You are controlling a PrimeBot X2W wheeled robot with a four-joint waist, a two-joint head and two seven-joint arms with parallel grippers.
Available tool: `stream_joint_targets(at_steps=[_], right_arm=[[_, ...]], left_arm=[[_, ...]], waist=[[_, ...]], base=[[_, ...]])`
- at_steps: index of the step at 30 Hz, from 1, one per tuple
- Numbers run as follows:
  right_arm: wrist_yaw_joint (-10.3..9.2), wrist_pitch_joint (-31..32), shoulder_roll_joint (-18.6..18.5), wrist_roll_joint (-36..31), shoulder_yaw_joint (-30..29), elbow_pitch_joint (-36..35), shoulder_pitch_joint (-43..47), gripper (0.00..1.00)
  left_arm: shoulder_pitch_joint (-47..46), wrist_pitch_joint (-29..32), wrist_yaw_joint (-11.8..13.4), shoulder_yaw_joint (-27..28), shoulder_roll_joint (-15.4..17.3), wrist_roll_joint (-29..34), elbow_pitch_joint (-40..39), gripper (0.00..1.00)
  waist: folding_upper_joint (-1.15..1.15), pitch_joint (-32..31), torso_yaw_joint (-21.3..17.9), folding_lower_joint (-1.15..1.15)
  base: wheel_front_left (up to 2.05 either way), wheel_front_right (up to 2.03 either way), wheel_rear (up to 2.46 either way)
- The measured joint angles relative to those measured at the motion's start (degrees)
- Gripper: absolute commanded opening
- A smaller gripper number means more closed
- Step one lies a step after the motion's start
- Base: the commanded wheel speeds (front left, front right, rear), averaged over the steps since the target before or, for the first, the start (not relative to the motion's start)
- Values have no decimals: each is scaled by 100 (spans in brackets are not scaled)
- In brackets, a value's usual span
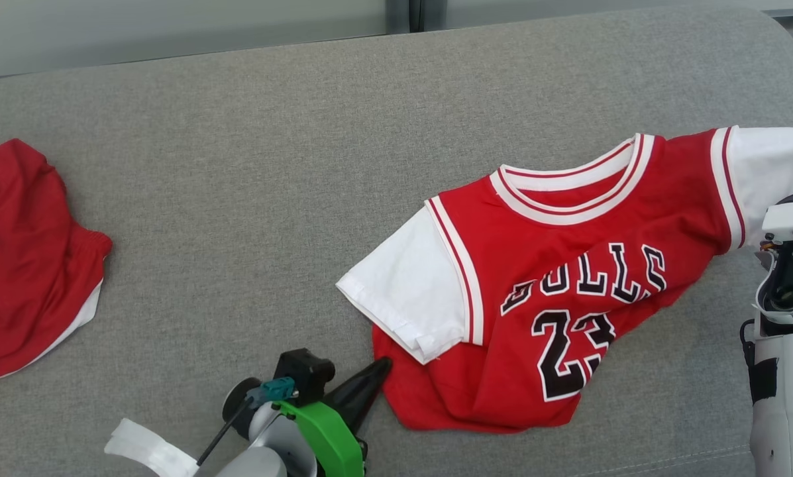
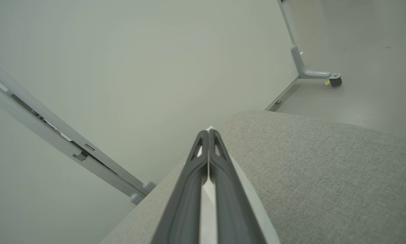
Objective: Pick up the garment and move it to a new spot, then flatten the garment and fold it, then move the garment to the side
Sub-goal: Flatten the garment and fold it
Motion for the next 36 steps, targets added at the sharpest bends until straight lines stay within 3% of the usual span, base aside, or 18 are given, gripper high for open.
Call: stream_joint_targets(at_steps=[1,2,3,4,15,16,17,18,22,23,24,31,36], right_arm=[[0,-1,4,1,5,1,0,0],[0,-1,5,1,9,1,0,0],[0,-1,5,2,11,3,0,0],[0,-1,5,3,12,7,0,0],[0,-2,5,43,41,33,2,0],[0,-2,5,44,48,35,2,0],[0,-2,5,44,55,38,2,0],[0,-2,7,44,59,43,3,0],[0,-2,7,45,64,52,4,0],[0,-2,7,45,65,53,4,0],[0,-2,7,46,66,54,4,0],[4,-48,7,165,236,-8,4,0],[221,-53,14,636,464,-455,-19,0]], left_arm=[[0,-11,4,45,44,-3,37,5],[0,-11,19,66,69,-4,83,43],[1,-11,48,80,86,-4,121,95],[2,-10,65,94,100,-7,144,100],[20,8,64,79,9,-275,181,100],[20,43,64,58,2,-276,180,65],[20,56,64,41,-7,-291,183,43],[21,75,63,31,-27,-310,188,34],[42,157,62,-64,-138,-404,215,26],[62,176,62,-101,-159,-417,223,16],[83,200,60,-131,-172,-438,226,0],[126,186,54,-119,-232,-681,47,0],[128,-67,36,426,-205,-1299,-730,0]], waist=[[0,-7,6,0],[0,-14,11,0],[0,-22,17,0],[0,-30,24,0],[0,-80,73,0],[0,-80,74,0],[0,-79,74,0],[0,-77,74,0],[0,-65,62,0],[0,-62,57,0],[0,-59,52,0],[0,-56,31,0],[0,-100,42,0]], base=[[0,0,0],[0,0,0],[0,0,0],[0,0,0],[0,0,0],[0,0,0],[0,0,0],[0,0,0],[0,0,0],[0,0,0],[0,0,0],[0,0,0],[0,0,0]])
